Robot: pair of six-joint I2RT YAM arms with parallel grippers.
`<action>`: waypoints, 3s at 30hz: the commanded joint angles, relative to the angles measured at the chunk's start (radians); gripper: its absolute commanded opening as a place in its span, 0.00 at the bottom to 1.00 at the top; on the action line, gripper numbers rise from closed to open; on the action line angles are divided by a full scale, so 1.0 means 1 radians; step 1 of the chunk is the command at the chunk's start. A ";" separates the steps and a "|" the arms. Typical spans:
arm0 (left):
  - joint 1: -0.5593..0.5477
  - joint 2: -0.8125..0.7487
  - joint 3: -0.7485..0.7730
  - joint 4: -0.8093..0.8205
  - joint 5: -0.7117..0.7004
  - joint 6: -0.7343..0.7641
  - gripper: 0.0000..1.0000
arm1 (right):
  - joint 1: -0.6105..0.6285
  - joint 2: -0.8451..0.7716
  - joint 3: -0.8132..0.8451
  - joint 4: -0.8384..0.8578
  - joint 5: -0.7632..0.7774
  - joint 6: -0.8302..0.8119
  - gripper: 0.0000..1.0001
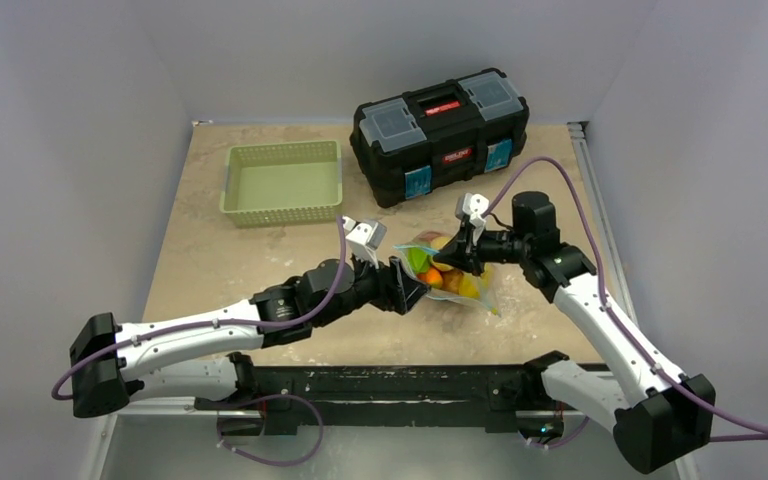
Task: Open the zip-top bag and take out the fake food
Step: Pick up the fake fruit from the zipper food storage bag.
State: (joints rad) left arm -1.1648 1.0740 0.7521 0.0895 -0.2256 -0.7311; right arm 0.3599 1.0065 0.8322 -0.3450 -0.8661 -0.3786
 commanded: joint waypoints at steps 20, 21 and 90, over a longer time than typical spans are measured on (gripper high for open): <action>-0.101 0.078 0.160 0.045 -0.220 0.105 0.62 | -0.017 -0.018 -0.035 0.076 0.017 -0.030 0.00; -0.101 0.091 0.166 0.065 -0.230 0.126 0.61 | -0.017 -0.015 -0.036 0.074 0.017 -0.031 0.00; 0.070 0.630 0.058 0.313 -0.181 0.135 0.63 | 0.020 0.074 -0.103 0.167 0.041 0.020 0.00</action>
State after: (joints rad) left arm -1.1015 1.6783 0.8093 0.3172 -0.3908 -0.6472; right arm 0.3729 1.0809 0.7284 -0.2314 -0.8204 -0.3744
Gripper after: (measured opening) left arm 0.623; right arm 0.005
